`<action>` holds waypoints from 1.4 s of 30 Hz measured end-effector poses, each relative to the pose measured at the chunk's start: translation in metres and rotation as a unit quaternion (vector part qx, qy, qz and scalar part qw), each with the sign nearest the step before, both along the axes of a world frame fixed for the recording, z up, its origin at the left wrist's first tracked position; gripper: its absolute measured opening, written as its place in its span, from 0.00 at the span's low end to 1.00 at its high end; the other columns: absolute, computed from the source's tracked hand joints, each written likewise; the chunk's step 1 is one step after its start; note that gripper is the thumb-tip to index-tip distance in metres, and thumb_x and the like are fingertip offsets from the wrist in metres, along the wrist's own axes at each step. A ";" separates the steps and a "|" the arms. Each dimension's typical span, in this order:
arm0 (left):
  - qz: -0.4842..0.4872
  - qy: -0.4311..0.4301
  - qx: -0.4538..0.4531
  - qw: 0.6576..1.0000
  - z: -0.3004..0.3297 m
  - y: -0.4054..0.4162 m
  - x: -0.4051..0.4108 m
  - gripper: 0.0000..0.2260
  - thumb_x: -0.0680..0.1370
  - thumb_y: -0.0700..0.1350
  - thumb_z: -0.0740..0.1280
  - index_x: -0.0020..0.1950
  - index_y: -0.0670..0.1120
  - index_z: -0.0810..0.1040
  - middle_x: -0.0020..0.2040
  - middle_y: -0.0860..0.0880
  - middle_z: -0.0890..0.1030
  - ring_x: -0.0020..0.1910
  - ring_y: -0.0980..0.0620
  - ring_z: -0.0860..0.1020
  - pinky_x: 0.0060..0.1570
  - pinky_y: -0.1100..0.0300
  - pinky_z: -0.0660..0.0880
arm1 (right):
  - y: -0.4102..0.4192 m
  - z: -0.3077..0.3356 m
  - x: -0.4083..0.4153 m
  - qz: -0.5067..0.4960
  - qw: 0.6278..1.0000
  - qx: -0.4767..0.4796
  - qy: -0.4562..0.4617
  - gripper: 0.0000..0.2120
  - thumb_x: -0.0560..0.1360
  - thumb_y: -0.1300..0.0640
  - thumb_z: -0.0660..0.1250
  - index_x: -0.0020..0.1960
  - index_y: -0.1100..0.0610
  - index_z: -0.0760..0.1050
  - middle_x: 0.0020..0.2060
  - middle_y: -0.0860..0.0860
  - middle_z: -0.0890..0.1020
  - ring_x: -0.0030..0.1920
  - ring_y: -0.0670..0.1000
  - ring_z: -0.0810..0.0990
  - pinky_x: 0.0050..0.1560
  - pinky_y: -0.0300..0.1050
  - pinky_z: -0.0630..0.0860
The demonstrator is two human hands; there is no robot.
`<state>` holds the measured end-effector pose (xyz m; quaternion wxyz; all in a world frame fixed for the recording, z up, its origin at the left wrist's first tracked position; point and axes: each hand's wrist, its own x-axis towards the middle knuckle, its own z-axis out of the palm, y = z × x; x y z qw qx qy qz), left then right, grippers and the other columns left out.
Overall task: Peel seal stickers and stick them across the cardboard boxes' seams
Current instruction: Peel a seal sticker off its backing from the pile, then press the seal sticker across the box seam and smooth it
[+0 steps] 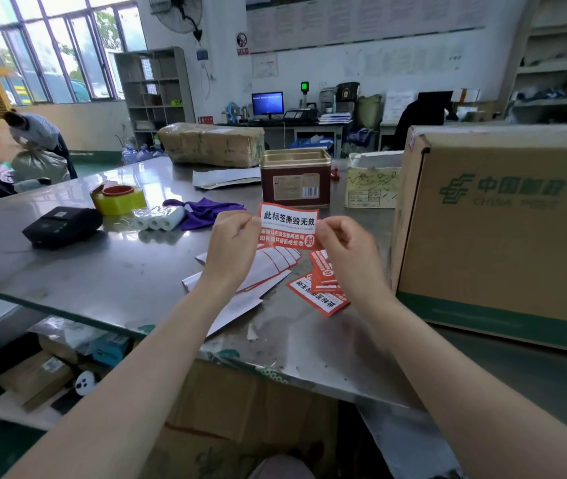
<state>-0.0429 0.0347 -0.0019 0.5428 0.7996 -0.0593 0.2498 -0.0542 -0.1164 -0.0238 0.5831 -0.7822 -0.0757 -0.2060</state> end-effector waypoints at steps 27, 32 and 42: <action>-0.094 -0.170 0.166 0.967 0.160 -0.166 0.012 0.25 0.76 0.43 0.63 0.20 0.47 0.59 0.19 0.51 0.60 0.21 0.52 0.61 0.38 0.56 0.70 | -0.162 0.189 -0.054 -0.278 0.934 -0.210 -0.077 0.13 0.81 0.57 0.57 0.46 0.66 0.73 0.33 0.59 0.80 0.27 0.48 0.76 0.22 0.30 0.67; -0.121 -0.112 0.257 0.952 0.169 -0.217 0.011 0.23 0.77 0.46 0.62 0.22 0.46 0.60 0.22 0.49 0.62 0.26 0.48 0.65 0.37 0.55 0.66 | -0.211 0.191 -0.058 -0.311 0.928 -0.202 -0.034 0.14 0.81 0.56 0.57 0.46 0.66 0.74 0.34 0.58 0.81 0.24 0.44 0.74 0.26 0.36 0.68; -0.100 -0.112 0.351 0.924 0.171 -0.260 0.015 0.19 0.78 0.45 0.57 0.27 0.44 0.64 0.26 0.48 0.67 0.34 0.44 0.70 0.47 0.52 0.70 | -0.271 0.188 -0.053 -0.328 0.936 -0.115 0.056 0.12 0.78 0.57 0.63 0.41 0.63 0.77 0.31 0.56 0.79 0.29 0.51 0.74 0.30 0.41 0.72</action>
